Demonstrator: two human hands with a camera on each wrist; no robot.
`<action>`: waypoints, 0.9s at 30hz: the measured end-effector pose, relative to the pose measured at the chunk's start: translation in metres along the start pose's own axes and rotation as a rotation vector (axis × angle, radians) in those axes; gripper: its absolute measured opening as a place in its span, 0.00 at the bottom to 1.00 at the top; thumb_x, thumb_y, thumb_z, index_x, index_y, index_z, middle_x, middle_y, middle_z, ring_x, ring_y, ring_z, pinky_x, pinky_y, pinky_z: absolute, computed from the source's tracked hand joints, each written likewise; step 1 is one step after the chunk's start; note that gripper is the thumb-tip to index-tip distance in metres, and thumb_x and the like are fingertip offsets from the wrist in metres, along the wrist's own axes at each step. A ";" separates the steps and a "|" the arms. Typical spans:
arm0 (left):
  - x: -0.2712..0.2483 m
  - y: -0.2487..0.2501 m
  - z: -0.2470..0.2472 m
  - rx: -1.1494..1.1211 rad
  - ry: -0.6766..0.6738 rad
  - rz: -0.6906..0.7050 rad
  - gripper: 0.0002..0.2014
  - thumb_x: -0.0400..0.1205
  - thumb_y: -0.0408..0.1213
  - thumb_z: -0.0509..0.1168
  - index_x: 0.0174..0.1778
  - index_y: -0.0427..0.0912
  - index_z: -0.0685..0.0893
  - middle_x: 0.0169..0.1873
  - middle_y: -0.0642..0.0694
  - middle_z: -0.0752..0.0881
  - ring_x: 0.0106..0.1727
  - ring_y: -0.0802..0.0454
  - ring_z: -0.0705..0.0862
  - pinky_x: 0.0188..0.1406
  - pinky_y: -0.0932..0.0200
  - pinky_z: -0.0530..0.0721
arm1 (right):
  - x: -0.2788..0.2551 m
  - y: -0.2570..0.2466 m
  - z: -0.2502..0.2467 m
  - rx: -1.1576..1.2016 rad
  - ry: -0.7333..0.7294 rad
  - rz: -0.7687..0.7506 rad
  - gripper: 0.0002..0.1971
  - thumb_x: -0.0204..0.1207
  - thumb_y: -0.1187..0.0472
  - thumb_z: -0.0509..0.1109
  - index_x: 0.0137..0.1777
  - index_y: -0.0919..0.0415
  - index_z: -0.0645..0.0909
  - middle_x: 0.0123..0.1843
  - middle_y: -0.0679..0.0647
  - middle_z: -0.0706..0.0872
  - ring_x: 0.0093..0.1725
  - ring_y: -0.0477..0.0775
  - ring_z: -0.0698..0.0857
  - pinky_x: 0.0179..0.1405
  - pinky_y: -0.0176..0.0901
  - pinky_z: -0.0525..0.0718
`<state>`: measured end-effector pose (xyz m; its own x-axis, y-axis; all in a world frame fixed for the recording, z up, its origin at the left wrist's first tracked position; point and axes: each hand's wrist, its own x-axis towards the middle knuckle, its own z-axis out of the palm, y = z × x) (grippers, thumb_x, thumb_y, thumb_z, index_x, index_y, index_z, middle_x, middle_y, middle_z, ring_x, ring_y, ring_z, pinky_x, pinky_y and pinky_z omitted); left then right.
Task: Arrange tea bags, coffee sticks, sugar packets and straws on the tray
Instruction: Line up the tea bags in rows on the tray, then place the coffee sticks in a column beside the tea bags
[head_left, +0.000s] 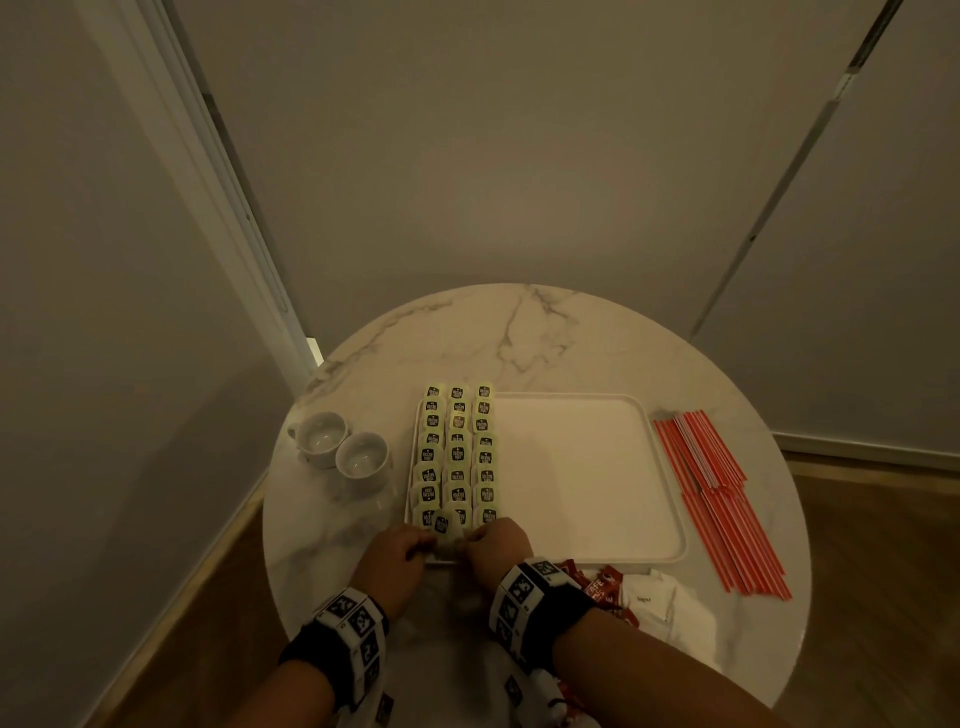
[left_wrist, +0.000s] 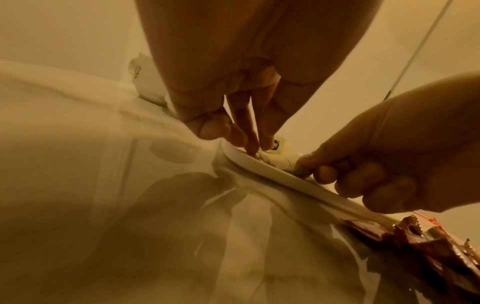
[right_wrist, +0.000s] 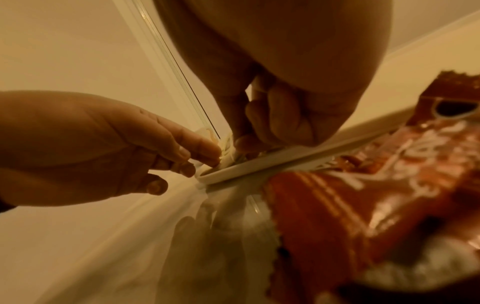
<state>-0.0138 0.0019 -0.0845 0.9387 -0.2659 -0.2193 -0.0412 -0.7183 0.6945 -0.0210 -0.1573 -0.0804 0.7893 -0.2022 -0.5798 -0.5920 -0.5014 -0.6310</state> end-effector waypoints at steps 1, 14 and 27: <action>0.000 0.000 0.000 0.000 0.004 0.005 0.14 0.79 0.24 0.63 0.57 0.39 0.88 0.55 0.44 0.86 0.56 0.55 0.81 0.56 0.73 0.69 | 0.000 0.000 0.000 -0.009 -0.001 0.003 0.09 0.76 0.54 0.74 0.44 0.60 0.88 0.31 0.47 0.80 0.30 0.41 0.77 0.23 0.29 0.70; -0.001 -0.001 -0.003 -0.054 0.007 -0.049 0.16 0.77 0.22 0.62 0.54 0.41 0.88 0.54 0.46 0.87 0.53 0.59 0.81 0.57 0.70 0.73 | 0.002 -0.004 0.001 -0.195 0.031 0.005 0.13 0.80 0.56 0.68 0.58 0.64 0.85 0.56 0.58 0.87 0.56 0.55 0.86 0.57 0.44 0.86; -0.005 0.004 0.008 0.278 -0.079 0.189 0.24 0.80 0.32 0.63 0.73 0.51 0.76 0.69 0.44 0.71 0.71 0.46 0.69 0.74 0.58 0.68 | -0.022 0.011 -0.059 0.209 0.123 -0.118 0.06 0.76 0.61 0.71 0.38 0.61 0.84 0.32 0.52 0.85 0.30 0.50 0.79 0.33 0.41 0.79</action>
<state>-0.0210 -0.0046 -0.0861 0.8765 -0.4525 -0.1644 -0.3140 -0.7962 0.5172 -0.0351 -0.2081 -0.0438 0.8612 -0.2595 -0.4370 -0.5053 -0.3452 -0.7909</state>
